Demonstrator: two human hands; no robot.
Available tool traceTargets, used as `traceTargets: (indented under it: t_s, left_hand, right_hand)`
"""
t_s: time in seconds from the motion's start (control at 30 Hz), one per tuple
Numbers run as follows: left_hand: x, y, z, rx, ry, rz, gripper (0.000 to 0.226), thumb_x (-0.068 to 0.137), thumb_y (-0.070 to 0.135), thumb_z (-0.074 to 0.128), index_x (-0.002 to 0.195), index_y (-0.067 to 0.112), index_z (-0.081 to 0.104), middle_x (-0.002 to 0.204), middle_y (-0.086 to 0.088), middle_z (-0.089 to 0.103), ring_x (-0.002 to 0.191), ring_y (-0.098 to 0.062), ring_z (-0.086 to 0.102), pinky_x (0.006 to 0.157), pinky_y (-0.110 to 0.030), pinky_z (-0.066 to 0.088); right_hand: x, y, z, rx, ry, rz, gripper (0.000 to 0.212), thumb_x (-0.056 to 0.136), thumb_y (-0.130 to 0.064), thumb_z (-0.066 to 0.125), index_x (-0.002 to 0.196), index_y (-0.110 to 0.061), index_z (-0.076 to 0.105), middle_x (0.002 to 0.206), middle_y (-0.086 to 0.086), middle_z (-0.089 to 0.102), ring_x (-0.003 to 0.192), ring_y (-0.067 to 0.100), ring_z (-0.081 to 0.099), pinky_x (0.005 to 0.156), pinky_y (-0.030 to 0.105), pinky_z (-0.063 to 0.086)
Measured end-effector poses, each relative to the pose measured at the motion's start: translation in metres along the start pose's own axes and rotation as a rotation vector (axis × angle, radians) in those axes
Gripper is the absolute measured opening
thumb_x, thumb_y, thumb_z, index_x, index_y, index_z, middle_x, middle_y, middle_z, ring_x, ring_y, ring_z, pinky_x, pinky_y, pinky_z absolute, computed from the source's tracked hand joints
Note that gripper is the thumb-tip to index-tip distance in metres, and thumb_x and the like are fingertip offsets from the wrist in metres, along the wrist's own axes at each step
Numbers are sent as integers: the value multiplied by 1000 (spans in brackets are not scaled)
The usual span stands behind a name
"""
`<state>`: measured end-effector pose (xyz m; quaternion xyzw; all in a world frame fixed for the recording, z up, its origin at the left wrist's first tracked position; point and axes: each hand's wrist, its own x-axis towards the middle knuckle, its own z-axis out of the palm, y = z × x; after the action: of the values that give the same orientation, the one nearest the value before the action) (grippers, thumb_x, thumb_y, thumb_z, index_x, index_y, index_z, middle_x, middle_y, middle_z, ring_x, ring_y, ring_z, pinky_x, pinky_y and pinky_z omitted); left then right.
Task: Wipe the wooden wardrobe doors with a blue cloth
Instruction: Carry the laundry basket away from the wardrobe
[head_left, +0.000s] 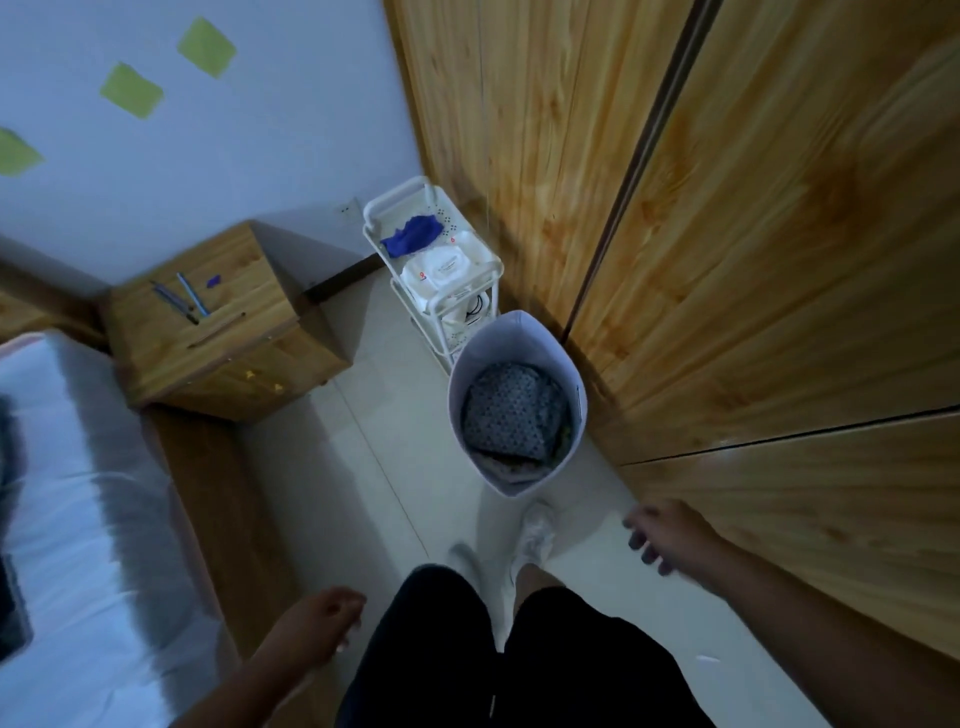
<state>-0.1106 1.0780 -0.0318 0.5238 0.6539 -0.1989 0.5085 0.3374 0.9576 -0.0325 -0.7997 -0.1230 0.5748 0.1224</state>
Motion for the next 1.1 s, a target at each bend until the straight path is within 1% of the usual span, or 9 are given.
traceTargets:
  t_s: [0.27, 0.43, 0.5, 0.6, 0.7, 0.77, 0.9, 1.0, 1.1]
  left_hand:
    - [94, 129, -41, 15, -49, 147, 21, 106, 13, 53, 115, 15, 71, 100, -10, 75, 81, -25, 67, 58, -24, 42]
    - [170, 199, -60, -36, -30, 201, 20, 105, 20, 53, 110, 24, 72, 98, 1, 76, 82, -18, 70, 64, -27, 50]
    - [210, 209, -51, -26, -39, 213, 19, 104, 26, 55, 110, 23, 73, 95, 5, 75, 82, -17, 71, 67, -30, 55]
    - [265, 213, -29, 8, -38, 186, 19, 102, 30, 58, 104, 21, 74, 105, -5, 77, 94, -24, 71, 85, -39, 59]
    - [315, 214, -4, 110, -4, 231, 40, 98, 39, 63, 133, 22, 66, 130, -6, 71, 114, -29, 68, 100, -51, 58]
    - [346, 218, 12, 77, -6, 233, 59, 94, 44, 68, 148, 23, 53, 136, 0, 66, 109, -25, 69, 94, -49, 61]
    - [394, 223, 37, 11, 151, 306, 68, 83, 46, 70, 146, 29, 50, 126, -3, 69, 98, -32, 73, 84, -54, 64]
    - [422, 220, 45, 69, 151, 263, 58, 84, 39, 65, 140, 28, 54, 114, -4, 74, 87, -31, 76, 77, -52, 66]
    - [435, 215, 45, 131, 95, 174, 25, 85, 18, 55, 103, 12, 71, 94, -11, 77, 68, -28, 76, 65, -49, 67]
  right_hand:
    - [49, -77, -2, 6, 97, -46, 16, 97, -20, 55, 93, -11, 68, 82, 10, 71, 63, 22, 59, 54, 30, 45]
    - [106, -75, 10, 141, 157, 73, 23, 95, -17, 54, 105, -3, 70, 82, 11, 67, 62, 24, 53, 51, 27, 40]
    - [142, -68, 16, 162, 190, 107, 25, 91, -14, 53, 100, 5, 68, 82, 12, 62, 66, 24, 51, 53, 29, 39]
    - [197, -66, 25, 125, 256, 83, 24, 88, -14, 54, 90, 6, 68, 82, 19, 64, 69, 29, 59, 59, 36, 47]
    - [250, -66, 34, 34, 335, 25, 17, 82, -21, 57, 82, -9, 69, 75, 12, 65, 72, 31, 63, 62, 37, 51]
    - [287, -62, 41, 34, 333, 7, 19, 81, -32, 62, 94, -20, 67, 84, 5, 63, 79, 26, 61, 62, 29, 45]
    - [350, -48, 58, 93, 285, -14, 40, 86, -29, 60, 112, 2, 64, 97, 22, 67, 78, 25, 61, 64, 35, 51]
    - [372, -37, 70, 115, 274, 23, 24, 91, -25, 60, 108, -8, 63, 96, 18, 68, 79, 31, 68, 68, 49, 62]
    - [381, -30, 73, -19, 315, 19, 20, 96, -14, 58, 106, 1, 66, 96, 25, 69, 86, 44, 70, 66, 46, 62]
